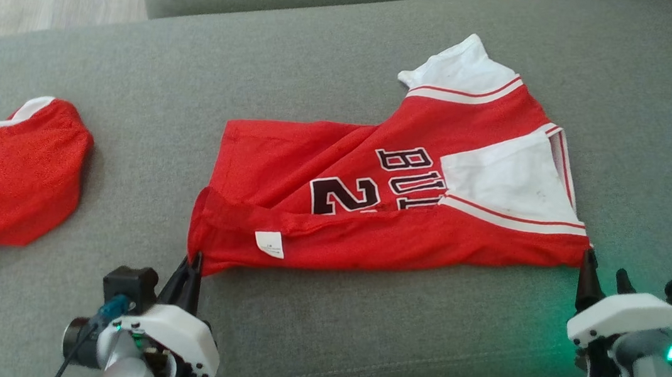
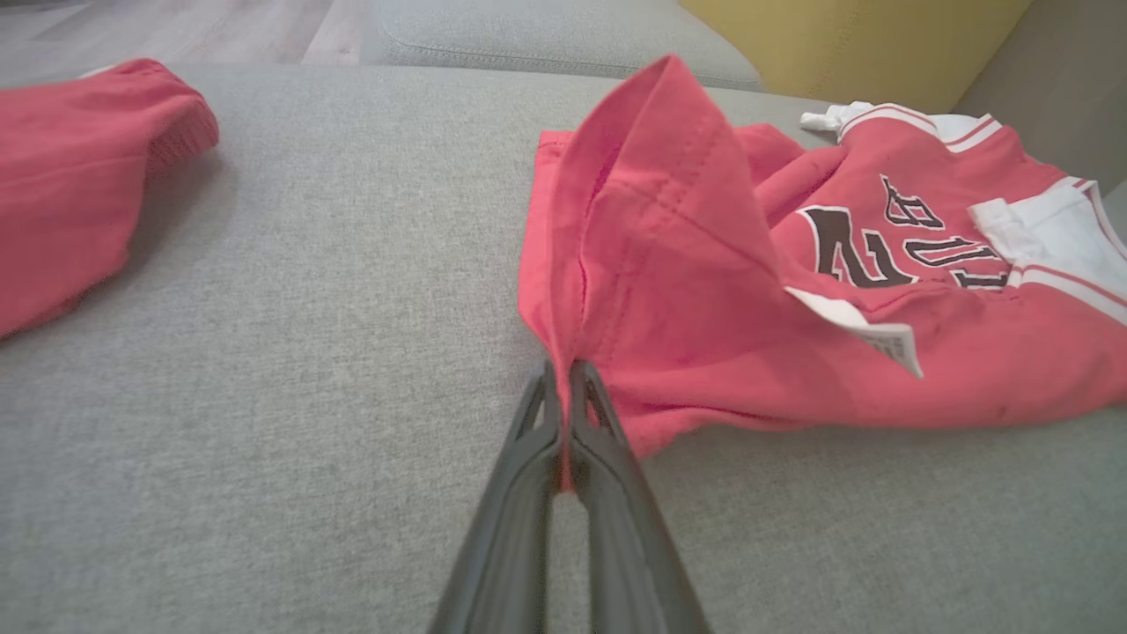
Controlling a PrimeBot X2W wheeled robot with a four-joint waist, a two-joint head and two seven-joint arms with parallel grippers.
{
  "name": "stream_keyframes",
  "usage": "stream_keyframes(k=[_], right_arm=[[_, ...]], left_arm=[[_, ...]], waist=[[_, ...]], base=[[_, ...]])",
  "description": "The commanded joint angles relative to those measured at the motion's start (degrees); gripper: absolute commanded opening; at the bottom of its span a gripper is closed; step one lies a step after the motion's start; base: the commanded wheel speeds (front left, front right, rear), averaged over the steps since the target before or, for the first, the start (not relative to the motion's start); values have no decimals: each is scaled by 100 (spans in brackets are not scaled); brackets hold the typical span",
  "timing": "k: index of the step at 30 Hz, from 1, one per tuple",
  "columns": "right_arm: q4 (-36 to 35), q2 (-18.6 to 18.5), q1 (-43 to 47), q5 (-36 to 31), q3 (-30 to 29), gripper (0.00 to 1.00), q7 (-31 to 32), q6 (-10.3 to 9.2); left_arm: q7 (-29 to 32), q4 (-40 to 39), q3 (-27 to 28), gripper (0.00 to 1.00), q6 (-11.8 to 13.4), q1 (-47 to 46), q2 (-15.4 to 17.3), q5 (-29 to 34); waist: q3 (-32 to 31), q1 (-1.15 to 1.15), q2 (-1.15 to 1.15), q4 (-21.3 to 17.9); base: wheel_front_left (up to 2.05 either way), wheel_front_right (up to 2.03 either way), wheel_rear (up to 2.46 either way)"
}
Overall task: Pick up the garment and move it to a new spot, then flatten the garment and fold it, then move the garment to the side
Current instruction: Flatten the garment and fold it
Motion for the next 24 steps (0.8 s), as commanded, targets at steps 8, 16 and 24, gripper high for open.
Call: stream_keyframes(k=[8,16,24], right_arm=[[1056,-42,-1096,-662,-550,100,-205,-2],[1689,-42,-1553,-1022,-927,96,-267,-2],[1923,-44,-1672,-1715,-1128,0,-426,-2]], left_arm=[[-36,-185,36,0,-39,-284,50,99],[-36,-130,41,0,-56,-429,45,110],[-36,-28,175,0,-20,-425,49,107]], waist=[[330,0,0,183],[463,0,0,285],[363,0,0,224]], base=[[0,0,0],[0,0,0],[0,0,0]])
